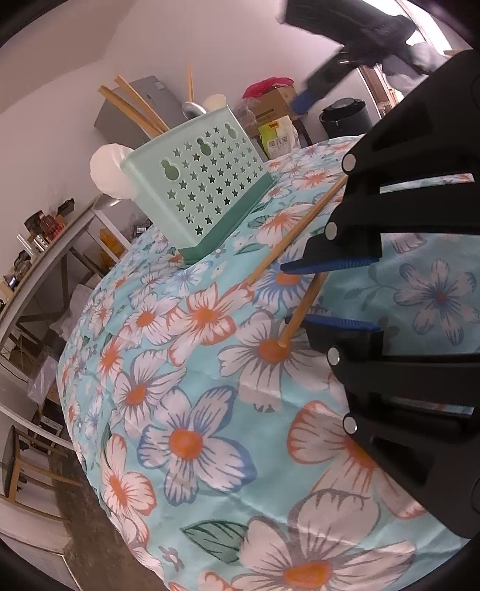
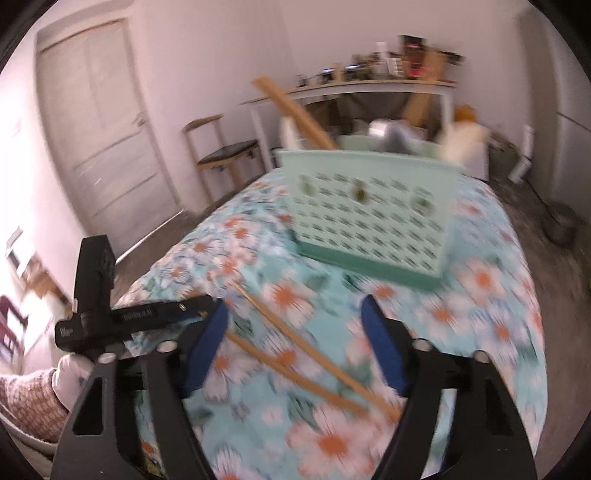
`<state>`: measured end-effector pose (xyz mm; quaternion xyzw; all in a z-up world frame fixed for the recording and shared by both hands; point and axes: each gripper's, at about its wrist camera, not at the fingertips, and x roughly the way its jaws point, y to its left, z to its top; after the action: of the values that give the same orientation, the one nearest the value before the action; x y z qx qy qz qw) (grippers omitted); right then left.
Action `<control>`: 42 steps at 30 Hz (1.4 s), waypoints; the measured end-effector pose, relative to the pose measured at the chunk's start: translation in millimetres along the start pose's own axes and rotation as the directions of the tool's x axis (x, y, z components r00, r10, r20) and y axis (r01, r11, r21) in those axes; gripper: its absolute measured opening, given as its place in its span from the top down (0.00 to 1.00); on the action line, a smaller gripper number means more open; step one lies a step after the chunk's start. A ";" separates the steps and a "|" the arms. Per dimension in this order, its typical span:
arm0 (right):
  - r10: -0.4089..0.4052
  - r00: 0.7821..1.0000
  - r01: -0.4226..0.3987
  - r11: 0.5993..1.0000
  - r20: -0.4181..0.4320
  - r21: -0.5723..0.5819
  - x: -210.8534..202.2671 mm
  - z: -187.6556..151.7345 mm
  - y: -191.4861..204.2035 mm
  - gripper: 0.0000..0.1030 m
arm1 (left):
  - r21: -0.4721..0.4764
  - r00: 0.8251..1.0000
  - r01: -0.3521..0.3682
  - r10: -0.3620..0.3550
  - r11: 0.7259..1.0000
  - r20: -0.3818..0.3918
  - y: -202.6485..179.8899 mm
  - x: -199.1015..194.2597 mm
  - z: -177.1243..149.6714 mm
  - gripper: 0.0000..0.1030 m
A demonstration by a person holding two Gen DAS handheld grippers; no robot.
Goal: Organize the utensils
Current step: 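Close the right tool on a loose chopstick while the left tool holds its chopstick, then lift both held chopsticks up toward the green holder with both tools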
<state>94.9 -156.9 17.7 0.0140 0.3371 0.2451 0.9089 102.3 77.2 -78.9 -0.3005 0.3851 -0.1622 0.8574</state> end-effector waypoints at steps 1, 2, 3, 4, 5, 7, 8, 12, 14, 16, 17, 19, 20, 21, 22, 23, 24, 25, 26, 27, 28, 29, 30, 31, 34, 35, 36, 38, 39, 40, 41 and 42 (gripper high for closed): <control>0.021 0.999 -0.022 0.999 -0.027 -0.036 12.4 8.9 4.3 0.47 | 0.003 1.000 0.004 -0.004 1.000 0.005 0.8 -0.8 -0.9 0.80; 0.031 0.998 -0.034 0.998 -0.048 -0.058 20.3 13.0 8.0 0.54 | 0.005 1.000 0.006 -0.006 1.000 0.009 0.4 -0.9 -3.1 0.80; 0.044 0.996 -0.052 0.994 -0.082 -0.093 32.5 18.8 12.5 0.60 | 0.006 1.000 0.010 -0.010 1.000 0.014 1.0 -1.5 -4.0 0.80; 0.051 0.993 -0.063 0.991 -0.106 -0.117 41.1 21.6 15.5 0.62 | 0.008 1.000 0.013 -0.013 1.000 0.018 1.8 -2.8 -4.9 0.80; 0.065 0.987 -0.088 0.984 -0.150 -0.152 56.1 26.7 20.2 0.67 | 0.009 1.000 0.017 -0.017 1.000 0.022 2.2 -3.2 -5.8 0.80; 0.079 0.975 -0.120 0.974 -0.210 -0.193 75.3 31.8 27.3 0.72 | 0.012 0.999 0.021 -0.022 1.000 0.030 2.7 -3.4 -7.2 0.80; 0.080 0.969 -0.130 0.970 -0.232 -0.207 83.2 34.1 30.1 0.75 | 0.012 0.999 0.022 -0.022 1.000 0.033 2.5 -3.2 -7.6 0.80; 0.104 0.944 -0.190 0.948 -0.314 -0.255 111.6 35.0 40.2 0.76 | 0.015 0.999 0.021 -0.021 1.000 0.042 2.6 -4.6 -9.3 0.80; 0.093 0.929 -0.206 0.934 -0.357 -0.293 125.7 33.1 46.3 0.76 | 0.015 0.999 0.022 -0.022 1.000 0.043 3.1 -5.7 -10.2 0.80; 0.077 0.921 -0.208 0.926 -0.381 -0.316 134.7 31.0 49.5 0.76 | 0.015 0.999 0.022 -0.022 1.000 0.043 3.0 -5.6 -10.2 0.80; 0.071 0.915 -0.211 0.923 -0.397 -0.322 139.9 29.1 50.2 0.76 | 0.015 0.999 0.023 -0.023 1.000 0.043 3.1 -5.9 -10.4 0.80; 0.058 0.907 -0.210 0.921 -0.417 -0.329 148.7 25.7 49.3 0.76 | 0.013 0.999 0.023 -0.024 1.000 0.043 3.1 -6.3 -10.9 0.80; 0.053 0.905 -0.209 0.920 -0.422 -0.332 152.6 24.7 48.8 0.76 | 0.013 0.999 0.023 -0.023 1.000 0.043 3.1 -6.5 -11.2 0.79; 0.050 0.904 -0.208 0.920 -0.425 -0.333 155.1 22.8 47.8 0.76 | 0.014 0.999 0.022 -0.023 1.000 0.043 3.5 -7.2 -11.4 0.79; 0.050 0.903 -0.208 0.920 -0.427 -0.331 157.0 21.4 46.8 0.77 | 0.014 0.999 0.021 -0.022 1.000 0.044 3.6 -7.5 -11.7 0.79; 0.049 0.903 -0.206 0.921 -0.427 -0.330 159.0 20.3 45.8 0.80 | 0.014 0.999 0.023 -0.023 1.000 0.043 3.8 -7.2 -11.2 0.79; 0.048 0.906 -0.203 0.921 -0.422 -0.332 159.5 20.0 45.3 0.87 | 0.014 0.999 0.022 -0.023 1.000 0.043 3.9 -7.4 -11.4 0.79; 0.050 0.908 -0.202 0.922 -0.417 -0.330 159.4 20.5 45.3 0.91 | 0.014 0.999 0.023 -0.023 1.000 0.043 3.9 -7.4 -11.5 0.79; 0.048 0.913 -0.194 0.925 -0.404 -0.327 156.6 22.4 43.6 0.92 | 0.014 0.999 0.022 -0.023 1.000 0.043 3.9 -7.5 -11.5 0.79; 0.044 0.920 -0.183 0.927 -0.390 -0.327 152.1 24.5 42.6 0.93 | 0.015 0.999 0.022 -0.022 1.000 0.044 3.9 -7.7 -11.7 0.79; 0.038 0.929 -0.168 0.930 -0.369 -0.326 147.7 28.7 40.3 0.94 | 0.015 0.999 0.022 -0.022 1.000 0.044 4.1 -7.8 -11.7 0.78; 0.037 0.935 -0.158 0.934 -0.352 -0.320 143.3 32.2 38.0 0.94 | 0.014 0.999 0.023 -0.023 1.000 0.043 4.1 -7.6 -11.4 0.78; 0.033 0.945 -0.139 0.941 -0.326 -0.309 136.8 38.9 33.2 0.94 | 0.013 0.999 0.023 -0.023 1.000 0.043 4.1 -7.7 -11.5 0.78; 0.029 0.951 -0.126 0.944 -0.308 -0.303 133.5 42.7 31.5 0.94 | 0.014 0.999 0.022 -0.023 1.000 0.043 3.9 -7.4 -11.5 0.78; 0.010 0.981 -0.059 0.966 -0.191 -0.251 98.1 62.9 15.3 0.94 | 0.013 0.999 0.021 -0.021 1.000 0.043 4.2 -7.7 -11.7 0.78; -0.003 0.988 -0.033 0.972 -0.151 -0.233 85.3 67.6 10.5 0.94 | 0.013 0.999 0.020 -0.021 1.000 0.043 4.2 -7.5 -11.4 0.78; -0.013 0.993 -0.013 0.976 -0.120 -0.218 75.1 70.7 5.4 0.94 | 0.014 0.999 0.017 -0.017 1.000 0.043 4.2 -7.6 -11.4 0.78; -0.042 0.998 0.035 0.986 -0.038 -0.166 46.3 74.9 -6.9 0.94 | 0.014 0.999 0.014 -0.015 1.000 0.044 3.8 -8.0 -12.0 0.78; -0.057 0.998 0.056 0.989 -0.002 -0.138 32.5 74.5 -12.8 0.94 | 0.014 0.999 0.013 -0.014 1.000 0.044 3.7 -8.2 -12.1 0.78; -0.077 0.996 0.080 0.992 0.041 -0.100 16.1 72.4 -20.3 0.94 | 0.015 0.999 0.013 -0.013 1.000 0.045 3.9 -8.7 -12.1 0.78; -0.089 0.994 0.094 0.993 0.065 -0.075 6.2 70.3 -24.9 0.94 | 0.015 0.999 0.012 -0.013 1.000 0.046 3.2 -8.6 -12.2 0.78; -0.104 0.990 0.108 0.993 0.092 -0.043 -5.4 66.8 -30.8 0.94 | 0.014 0.999 0.015 -0.015 1.000 0.047 3.6 -9.2 -12.2 0.78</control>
<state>146.2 -177.1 66.7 -0.0147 0.2905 0.2035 0.9349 87.3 79.9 -82.4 -0.3012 0.3615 -0.1641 0.8670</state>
